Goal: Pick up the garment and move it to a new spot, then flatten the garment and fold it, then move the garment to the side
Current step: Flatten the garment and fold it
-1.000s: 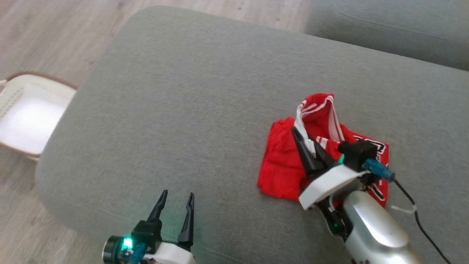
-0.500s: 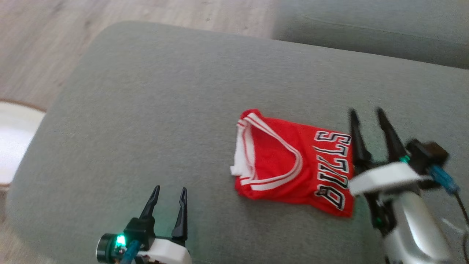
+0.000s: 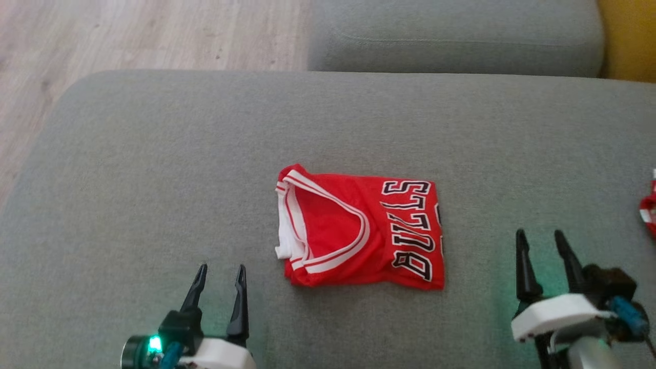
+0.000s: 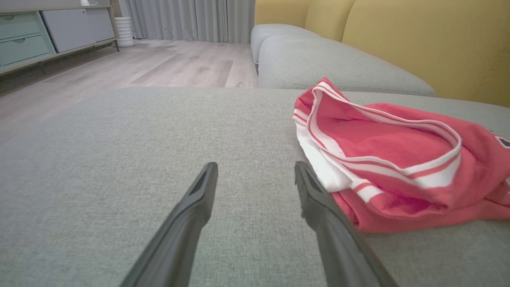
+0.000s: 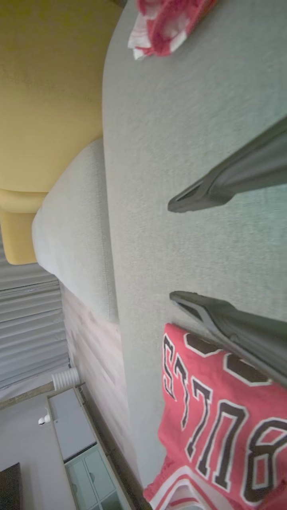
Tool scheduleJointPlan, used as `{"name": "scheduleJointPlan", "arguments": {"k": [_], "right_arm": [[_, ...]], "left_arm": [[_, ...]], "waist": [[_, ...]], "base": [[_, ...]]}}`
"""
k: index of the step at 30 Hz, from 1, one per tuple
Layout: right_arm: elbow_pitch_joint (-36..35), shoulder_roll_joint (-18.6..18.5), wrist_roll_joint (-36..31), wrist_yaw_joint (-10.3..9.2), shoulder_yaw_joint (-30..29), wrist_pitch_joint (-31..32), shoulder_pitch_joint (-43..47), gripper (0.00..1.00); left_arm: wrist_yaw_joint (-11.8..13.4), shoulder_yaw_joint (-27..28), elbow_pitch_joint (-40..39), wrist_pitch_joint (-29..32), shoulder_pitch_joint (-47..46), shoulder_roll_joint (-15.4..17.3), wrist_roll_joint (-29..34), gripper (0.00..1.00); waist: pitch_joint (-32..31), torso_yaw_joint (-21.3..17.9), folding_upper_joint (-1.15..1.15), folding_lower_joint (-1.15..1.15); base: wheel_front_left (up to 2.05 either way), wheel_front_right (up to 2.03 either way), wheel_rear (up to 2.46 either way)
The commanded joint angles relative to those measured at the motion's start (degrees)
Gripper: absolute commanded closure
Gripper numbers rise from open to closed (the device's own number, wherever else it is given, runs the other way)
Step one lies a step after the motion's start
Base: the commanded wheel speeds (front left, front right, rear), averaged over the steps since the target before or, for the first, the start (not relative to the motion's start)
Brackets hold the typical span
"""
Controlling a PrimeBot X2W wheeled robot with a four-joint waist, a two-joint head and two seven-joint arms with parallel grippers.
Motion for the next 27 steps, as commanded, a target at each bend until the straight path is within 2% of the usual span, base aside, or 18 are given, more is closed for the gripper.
{"name": "scheduleJointPlan", "arguments": {"k": [1, 7, 10, 16, 22, 27], "right_arm": [[-1.3, -0.1, -0.4, -0.05, 1.7, -0.6, -0.8, 0.00], [-1.1, -0.1, 0.3, -0.05, 2.2, -0.6, -1.0, 0.00], [-2.4, -0.1, 0.5, -0.05, 5.2, -0.6, -1.5, 0.00], [-2.8, -0.2, 1.0, -0.05, 20.6, -0.6, -3.4, 0.00], [-0.1, -2.8, 2.8, -0.05, 36.2, -0.2, -9.2, 0.00], [1.6, -4.7, 4.2, -0.05, 43.9, 0.9, -12.3, 0.00]], "left_arm": [[0.4, 2.1, -1.8, -0.4, -0.5, 0.0, 0.5, 0.00], [0.4, 1.8, -2.3, -0.4, -0.3, 0.0, 0.2, 0.00], [0.1, 1.5, -2.1, -0.4, -0.5, 0.0, 0.4, 0.00], [-0.3, 0.7, -1.3, -0.4, -0.4, 0.0, 0.3, 0.00], [-0.5, -0.3, -0.7, -0.4, 0.1, 0.0, 0.0, 0.00], [-0.4, -0.9, -0.7, -0.4, 0.1, 0.0, -0.5, 0.00]], "waist": [[-0.4, -0.7, 0.00, 0.01], [-0.2, -0.9, 0.00, 0.01], [-0.2, -0.3, 0.00, 0.01], [0.3, 2.4, 0.00, 0.01], [0.7, 5.7, 0.00, 0.01], [1.1, 7.7, 0.00, 0.01]], "base": [[0.00, 0.00, 0.00], [0.00, 0.00, 0.00], [0.00, 0.00, 0.00], [0.00, 0.00, 0.00], [0.00, 0.00, 0.00], [0.00, 0.00, 0.00]]}}
